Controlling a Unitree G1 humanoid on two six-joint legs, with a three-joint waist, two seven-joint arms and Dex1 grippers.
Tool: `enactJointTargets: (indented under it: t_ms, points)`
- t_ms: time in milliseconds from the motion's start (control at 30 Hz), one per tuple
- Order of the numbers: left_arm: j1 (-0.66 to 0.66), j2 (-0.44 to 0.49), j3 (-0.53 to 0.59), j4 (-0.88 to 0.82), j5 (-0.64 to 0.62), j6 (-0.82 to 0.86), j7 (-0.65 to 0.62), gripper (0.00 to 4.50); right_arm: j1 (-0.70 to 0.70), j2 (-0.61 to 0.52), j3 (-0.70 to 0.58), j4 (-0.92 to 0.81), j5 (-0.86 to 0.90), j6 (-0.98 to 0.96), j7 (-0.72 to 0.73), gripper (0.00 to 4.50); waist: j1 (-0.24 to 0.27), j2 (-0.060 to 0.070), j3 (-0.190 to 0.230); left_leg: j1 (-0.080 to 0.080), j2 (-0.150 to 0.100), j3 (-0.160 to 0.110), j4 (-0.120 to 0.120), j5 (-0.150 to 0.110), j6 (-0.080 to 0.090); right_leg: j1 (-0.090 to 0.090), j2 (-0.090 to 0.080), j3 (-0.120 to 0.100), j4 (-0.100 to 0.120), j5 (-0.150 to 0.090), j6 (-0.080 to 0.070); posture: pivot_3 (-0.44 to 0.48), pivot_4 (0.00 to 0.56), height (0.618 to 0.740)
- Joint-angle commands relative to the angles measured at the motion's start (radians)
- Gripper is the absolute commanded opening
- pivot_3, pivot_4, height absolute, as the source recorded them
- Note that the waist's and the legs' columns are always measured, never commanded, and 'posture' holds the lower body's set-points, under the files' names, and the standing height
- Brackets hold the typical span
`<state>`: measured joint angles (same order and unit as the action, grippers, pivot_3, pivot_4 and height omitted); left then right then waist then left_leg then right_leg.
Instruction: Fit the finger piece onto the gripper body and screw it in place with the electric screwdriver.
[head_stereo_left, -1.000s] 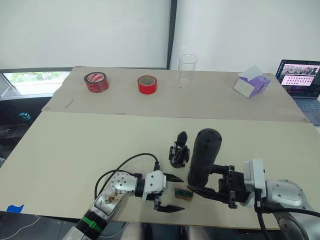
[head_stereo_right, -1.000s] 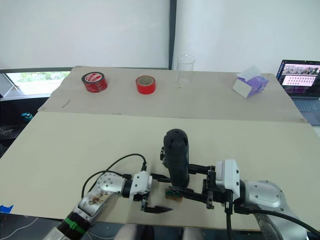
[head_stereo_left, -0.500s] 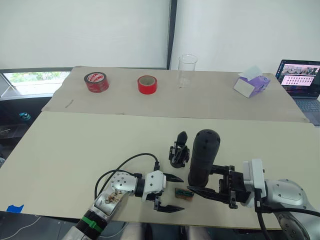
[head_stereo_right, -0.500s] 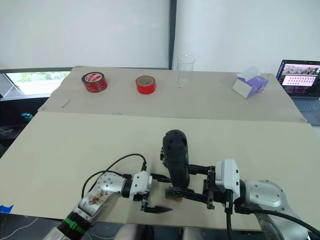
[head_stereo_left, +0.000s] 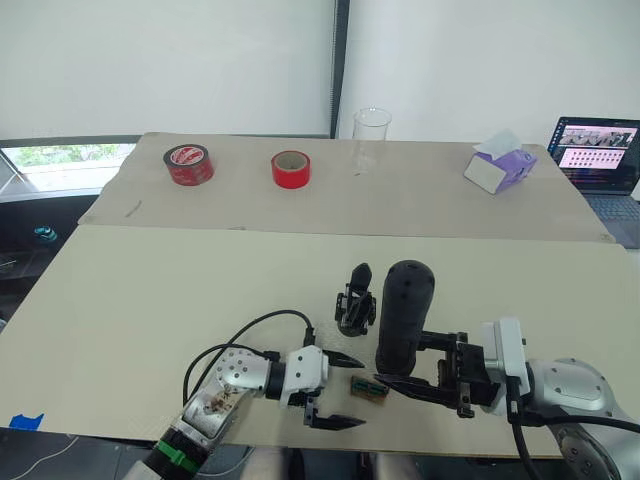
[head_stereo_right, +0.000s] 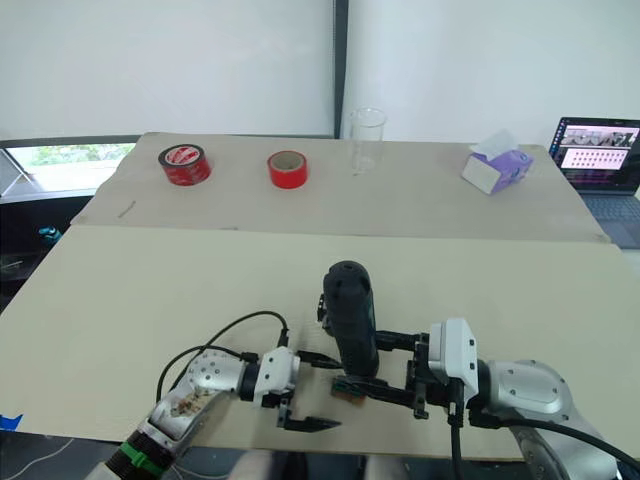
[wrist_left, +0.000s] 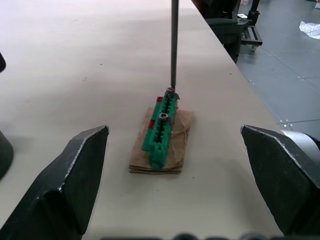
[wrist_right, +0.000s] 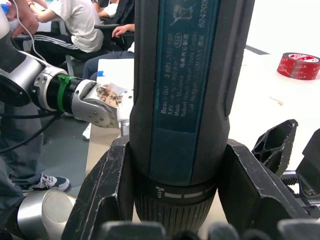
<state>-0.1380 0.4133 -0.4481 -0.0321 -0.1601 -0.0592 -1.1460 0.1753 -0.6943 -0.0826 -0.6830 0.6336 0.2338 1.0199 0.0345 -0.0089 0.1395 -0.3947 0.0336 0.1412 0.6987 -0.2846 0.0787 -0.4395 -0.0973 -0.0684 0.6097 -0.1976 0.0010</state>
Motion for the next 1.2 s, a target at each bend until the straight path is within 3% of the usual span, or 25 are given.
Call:
enactJointTargets:
  t_ms: [33,1200]
  points:
    - [0.03,0.021,-0.016,0.021,0.013,0.028,-0.001,4.5,-0.009,-0.004,-0.01,-0.04,0.038,-0.003,0.0,1.91,0.0,0.0,0.0,0.0,0.0,0.0,0.0,0.0,0.0,0.0,0.0,0.0,0.0,0.0,0.0,0.0,0.15,0.74]
    - [-0.015,-0.005,-0.018,0.083,0.019,0.022,-0.006,4.5,0.02,-0.026,-0.011,-0.045,0.058,0.026,0.014,1.91,0.004,0.0,0.0,0.001,0.0,0.0,0.001,0.0,0.0,0.001,-0.001,0.0,0.0,0.0,0.0,0.0,0.15,0.74]
